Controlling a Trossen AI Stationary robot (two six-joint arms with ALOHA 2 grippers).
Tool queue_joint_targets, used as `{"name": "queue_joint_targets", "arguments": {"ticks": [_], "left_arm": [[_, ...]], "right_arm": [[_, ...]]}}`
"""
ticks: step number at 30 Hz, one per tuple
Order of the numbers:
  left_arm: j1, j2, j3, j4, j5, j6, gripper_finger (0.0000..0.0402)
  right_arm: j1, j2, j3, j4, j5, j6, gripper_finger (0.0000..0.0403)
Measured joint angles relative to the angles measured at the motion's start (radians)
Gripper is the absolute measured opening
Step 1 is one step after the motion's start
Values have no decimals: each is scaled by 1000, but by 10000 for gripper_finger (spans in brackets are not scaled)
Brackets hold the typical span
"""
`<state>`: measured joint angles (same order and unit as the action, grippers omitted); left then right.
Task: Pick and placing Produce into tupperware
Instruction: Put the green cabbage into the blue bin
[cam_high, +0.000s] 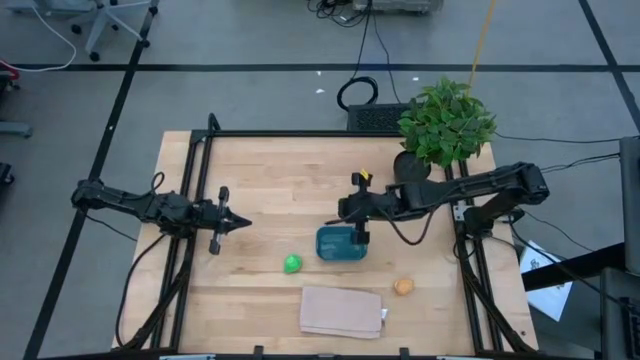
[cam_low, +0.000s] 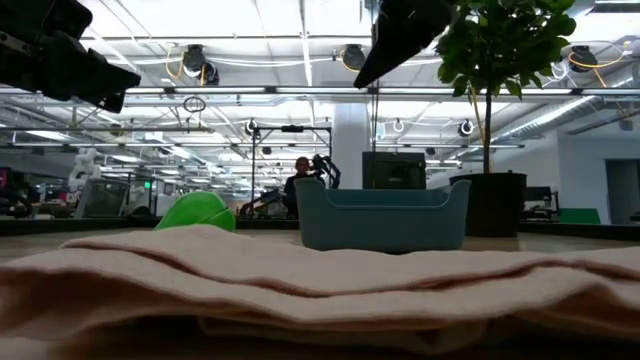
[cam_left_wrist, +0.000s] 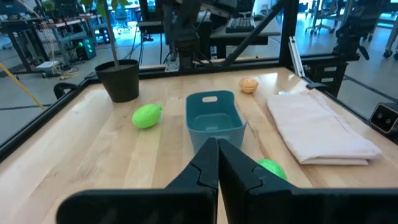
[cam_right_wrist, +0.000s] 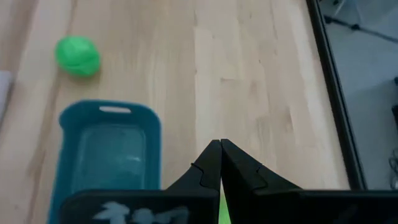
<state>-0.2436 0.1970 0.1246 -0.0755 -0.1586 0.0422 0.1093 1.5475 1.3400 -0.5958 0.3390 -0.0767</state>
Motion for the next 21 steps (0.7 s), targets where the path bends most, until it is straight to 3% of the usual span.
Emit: {"name": "queue_joint_targets", "arguments": {"ticks": [8, 11, 21], "left_arm": [[0, 1, 0, -5, 0, 0, 3], [0, 1, 0, -5, 0, 9, 3], [1, 1, 0, -7, 0, 25, 3]], "right_arm": [[-74, 4, 25, -54, -6, 94, 0], [-102, 15, 25, -69, -60, 127, 0], [-175, 138, 25, -84, -109, 195, 0]]}}
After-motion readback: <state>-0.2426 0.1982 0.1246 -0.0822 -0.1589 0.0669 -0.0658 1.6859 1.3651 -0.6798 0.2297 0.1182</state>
